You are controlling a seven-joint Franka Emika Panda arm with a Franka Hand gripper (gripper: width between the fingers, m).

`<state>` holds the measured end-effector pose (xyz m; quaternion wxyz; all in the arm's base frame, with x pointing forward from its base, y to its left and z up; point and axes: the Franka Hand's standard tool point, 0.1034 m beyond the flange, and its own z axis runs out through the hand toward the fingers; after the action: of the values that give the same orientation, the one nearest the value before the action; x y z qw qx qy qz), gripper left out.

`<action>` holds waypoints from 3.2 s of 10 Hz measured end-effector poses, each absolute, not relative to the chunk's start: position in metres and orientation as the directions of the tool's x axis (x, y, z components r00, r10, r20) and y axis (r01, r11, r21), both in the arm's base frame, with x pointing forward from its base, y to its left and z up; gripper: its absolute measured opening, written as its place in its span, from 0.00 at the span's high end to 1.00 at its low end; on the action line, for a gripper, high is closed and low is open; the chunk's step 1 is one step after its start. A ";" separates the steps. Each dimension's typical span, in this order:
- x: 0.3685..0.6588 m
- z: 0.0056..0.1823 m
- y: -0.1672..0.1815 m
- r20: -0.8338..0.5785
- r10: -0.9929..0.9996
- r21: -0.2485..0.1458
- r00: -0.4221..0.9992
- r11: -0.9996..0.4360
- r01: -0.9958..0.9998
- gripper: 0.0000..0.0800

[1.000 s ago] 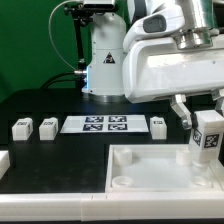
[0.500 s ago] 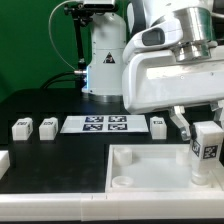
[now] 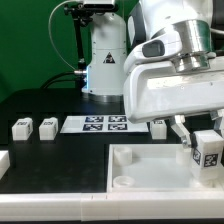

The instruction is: Assemble one leg

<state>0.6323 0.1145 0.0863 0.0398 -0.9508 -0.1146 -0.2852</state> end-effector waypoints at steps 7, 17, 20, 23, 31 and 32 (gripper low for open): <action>0.632 0.086 0.114 0.559 0.199 -0.006 0.805 -0.970 0.244 0.19; 0.640 0.086 0.119 0.322 0.182 -0.071 0.929 -0.974 0.215 0.19; 0.634 0.087 0.120 0.007 0.197 -0.123 0.980 -0.973 0.196 0.19; 0.636 0.087 0.123 -0.019 0.191 -0.129 0.981 -0.974 0.187 0.34; 0.643 0.087 0.118 -0.088 -0.598 -0.148 0.797 -0.783 -0.604 0.62; 0.644 0.086 0.117 -0.101 -0.678 -0.145 0.728 -0.714 -0.685 0.62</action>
Offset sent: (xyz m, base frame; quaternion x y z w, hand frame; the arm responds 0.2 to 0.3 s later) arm 0.0000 0.0000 0.0000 0.0000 0.0000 0.0000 1.0000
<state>0.6440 0.1168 0.0865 0.0864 -0.9254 0.3684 0.0204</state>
